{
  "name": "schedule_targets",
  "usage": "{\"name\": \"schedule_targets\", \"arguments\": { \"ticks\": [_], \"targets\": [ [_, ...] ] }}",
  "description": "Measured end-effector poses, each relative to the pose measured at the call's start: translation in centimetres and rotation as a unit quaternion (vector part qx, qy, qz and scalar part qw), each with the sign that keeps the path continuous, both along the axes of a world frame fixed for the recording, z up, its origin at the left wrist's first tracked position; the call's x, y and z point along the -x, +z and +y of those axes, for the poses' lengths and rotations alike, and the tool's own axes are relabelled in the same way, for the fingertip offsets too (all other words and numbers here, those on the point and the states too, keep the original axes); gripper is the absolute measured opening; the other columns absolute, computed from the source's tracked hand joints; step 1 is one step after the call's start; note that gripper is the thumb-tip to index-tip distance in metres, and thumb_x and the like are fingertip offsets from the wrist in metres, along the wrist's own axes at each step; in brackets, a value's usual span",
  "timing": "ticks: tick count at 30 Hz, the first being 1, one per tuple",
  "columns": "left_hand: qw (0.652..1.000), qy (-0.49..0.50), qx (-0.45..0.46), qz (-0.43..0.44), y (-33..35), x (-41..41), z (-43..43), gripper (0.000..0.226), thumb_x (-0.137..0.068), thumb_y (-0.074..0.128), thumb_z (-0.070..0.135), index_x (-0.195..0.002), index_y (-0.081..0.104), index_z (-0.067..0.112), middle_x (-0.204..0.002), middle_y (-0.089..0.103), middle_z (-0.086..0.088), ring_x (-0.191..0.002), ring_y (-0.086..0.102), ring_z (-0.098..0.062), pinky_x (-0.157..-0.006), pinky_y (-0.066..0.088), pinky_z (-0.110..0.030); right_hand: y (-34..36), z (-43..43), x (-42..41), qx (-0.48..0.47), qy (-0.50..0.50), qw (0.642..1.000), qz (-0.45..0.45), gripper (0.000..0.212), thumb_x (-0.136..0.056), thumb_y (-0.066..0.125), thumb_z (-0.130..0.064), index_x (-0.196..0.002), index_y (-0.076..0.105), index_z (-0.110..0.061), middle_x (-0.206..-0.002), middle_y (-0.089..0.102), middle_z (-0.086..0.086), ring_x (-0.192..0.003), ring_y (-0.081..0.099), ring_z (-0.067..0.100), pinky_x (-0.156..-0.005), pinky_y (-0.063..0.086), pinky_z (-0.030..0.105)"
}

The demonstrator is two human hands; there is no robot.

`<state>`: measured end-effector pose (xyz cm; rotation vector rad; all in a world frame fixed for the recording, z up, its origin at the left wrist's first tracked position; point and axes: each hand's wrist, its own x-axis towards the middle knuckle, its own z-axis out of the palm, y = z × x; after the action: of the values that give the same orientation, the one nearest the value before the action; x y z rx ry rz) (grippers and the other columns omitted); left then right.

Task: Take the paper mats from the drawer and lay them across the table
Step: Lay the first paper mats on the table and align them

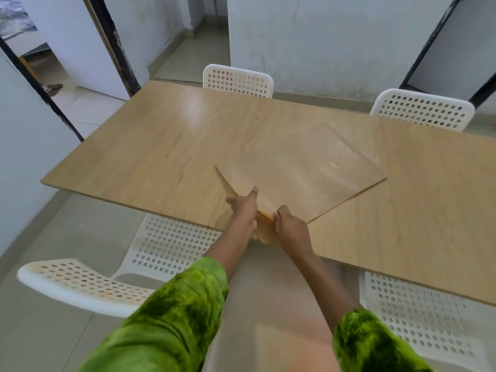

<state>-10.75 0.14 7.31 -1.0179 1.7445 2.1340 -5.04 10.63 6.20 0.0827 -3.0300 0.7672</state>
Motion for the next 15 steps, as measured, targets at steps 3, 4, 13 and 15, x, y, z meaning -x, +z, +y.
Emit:
{"name": "schedule_targets", "arguments": {
  "ticks": [3, 4, 13, 15],
  "targets": [
    [0.999, 0.017, 0.046, 0.002, 0.0, 0.7, 0.2, 0.034, -0.09, 0.057, 0.018, -0.114, 0.037, 0.006, -0.097, 0.054, -0.013, -0.084, 0.06, -0.03, -0.069, 0.058, -0.04, 0.5, 0.4, 0.2, 0.05, -0.024, 0.998, 0.003, 0.027, -0.1, 0.031, -0.024, -0.098, 0.048, -0.003, -0.075, 0.058, 0.014, -0.069, 0.056, 0.033, -0.059, 0.038, 0.036],
    [0.999, -0.011, 0.041, -0.009, 0.2, 0.6, 0.2, 0.022, -0.091, 0.053, 0.012, -0.109, 0.045, 0.002, -0.094, 0.055, -0.014, -0.074, 0.059, -0.027, -0.057, 0.056, -0.036, 0.6, 0.5, 0.2, 0.06, -0.026, 0.998, -0.002, 0.026, -0.099, 0.032, -0.024, -0.097, 0.048, -0.004, -0.075, 0.058, 0.014, -0.07, 0.057, 0.034, -0.06, 0.04, 0.037],
    [0.981, -0.028, 0.168, 0.089, -0.9, 0.3, -1.0, 0.022, -0.091, 0.046, 0.003, -0.095, 0.067, 0.008, -0.095, 0.066, -0.009, -0.083, 0.059, -0.023, -0.066, 0.044, -0.03, 3.1, 2.4, 1.3, 0.323, -0.108, 0.938, -0.059, 0.032, -0.098, 0.039, -0.029, -0.091, 0.061, -0.006, -0.092, 0.065, 0.0, -0.083, 0.057, 0.01, -0.068, 0.04, 0.02],
    [0.977, -0.041, 0.163, 0.133, -0.1, 0.0, -1.6, 0.019, -0.093, 0.049, 0.007, -0.1, 0.066, 0.007, -0.091, 0.065, -0.007, -0.082, 0.057, -0.02, -0.069, 0.043, -0.029, 4.2, 4.0, 2.0, 0.294, -0.124, 0.946, -0.049, 0.028, -0.097, 0.041, -0.023, -0.093, 0.062, -0.006, -0.094, 0.064, 0.007, -0.084, 0.054, 0.015, -0.065, 0.038, 0.02]
  ]
}}
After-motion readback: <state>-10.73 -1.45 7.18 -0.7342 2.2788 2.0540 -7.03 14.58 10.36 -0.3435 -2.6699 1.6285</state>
